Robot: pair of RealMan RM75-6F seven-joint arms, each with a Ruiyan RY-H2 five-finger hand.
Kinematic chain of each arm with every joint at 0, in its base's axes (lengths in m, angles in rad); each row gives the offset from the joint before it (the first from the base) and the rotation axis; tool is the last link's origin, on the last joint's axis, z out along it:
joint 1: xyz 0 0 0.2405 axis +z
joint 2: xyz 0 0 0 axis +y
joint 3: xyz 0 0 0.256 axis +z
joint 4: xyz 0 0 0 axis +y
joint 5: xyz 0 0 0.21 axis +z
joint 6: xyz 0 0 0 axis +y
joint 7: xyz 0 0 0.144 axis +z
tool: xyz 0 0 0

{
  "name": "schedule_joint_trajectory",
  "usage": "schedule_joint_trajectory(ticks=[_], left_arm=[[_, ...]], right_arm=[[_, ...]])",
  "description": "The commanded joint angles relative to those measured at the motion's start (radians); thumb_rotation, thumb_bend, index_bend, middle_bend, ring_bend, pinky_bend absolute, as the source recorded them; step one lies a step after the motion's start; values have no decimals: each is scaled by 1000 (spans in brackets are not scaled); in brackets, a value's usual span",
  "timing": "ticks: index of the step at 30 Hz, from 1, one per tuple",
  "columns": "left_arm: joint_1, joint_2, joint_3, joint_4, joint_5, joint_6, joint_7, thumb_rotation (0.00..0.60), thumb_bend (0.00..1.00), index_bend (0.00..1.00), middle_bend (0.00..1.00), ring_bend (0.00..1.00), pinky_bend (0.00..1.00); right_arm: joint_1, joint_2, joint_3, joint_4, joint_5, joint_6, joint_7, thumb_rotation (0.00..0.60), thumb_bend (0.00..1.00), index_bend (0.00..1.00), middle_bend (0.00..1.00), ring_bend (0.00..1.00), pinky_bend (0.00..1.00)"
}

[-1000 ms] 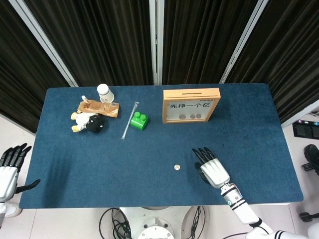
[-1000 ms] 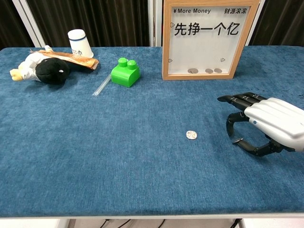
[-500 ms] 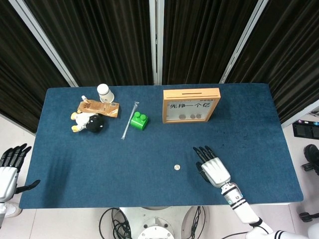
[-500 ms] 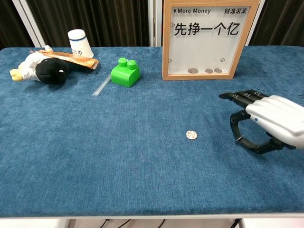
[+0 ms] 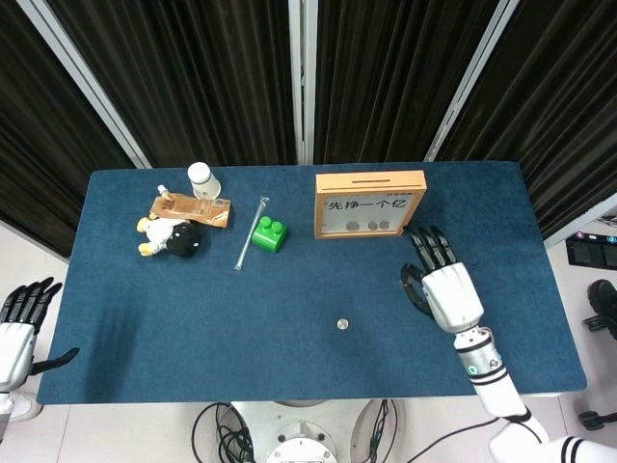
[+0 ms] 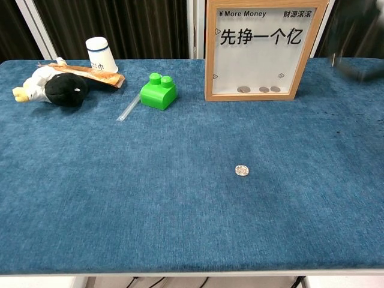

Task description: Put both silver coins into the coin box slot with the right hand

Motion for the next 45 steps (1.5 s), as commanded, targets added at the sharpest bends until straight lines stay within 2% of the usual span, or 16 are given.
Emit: schedule_joint_trajectory(ticks=[1,4,7,13,25,33,45], left_arm=[[-1,5,-1,-8,1,1,0,600,84,64,11,0,0],[-4,12,-1,-20,10,5,5,600,84,64,11,0,0],[-4,18,1,-32,16,10,12,600,83,64,11,0,0],[-3,23,4,-41,14,6,10,600,84,64,11,0,0],[-14,31,10,-44,20,-13,-1,600,85,64,11,0,0],[-13,31,5,-37,13,-8,-13,600,84,64,11,0,0],[-13,32,6,-28,7,-15,-27,600,84,64,11,0,0]], right_arm=[[68,49,115,-73,71,-25,-73,600,382,710,35,0,0],[137,53,208,-86,184,-92,-144,600,382,718,35,0,0],[206,50,277,-77,306,-160,-212,600,383,725,35,0,0],[321,30,334,-20,513,-247,-344,600,390,736,36,0,0],[514,-21,356,47,877,-239,-639,600,393,740,36,0,0],[608,-50,379,86,1123,-213,-719,600,395,743,33,0,0],[695,-62,340,168,1263,-237,-755,600,395,744,33,0,0]])
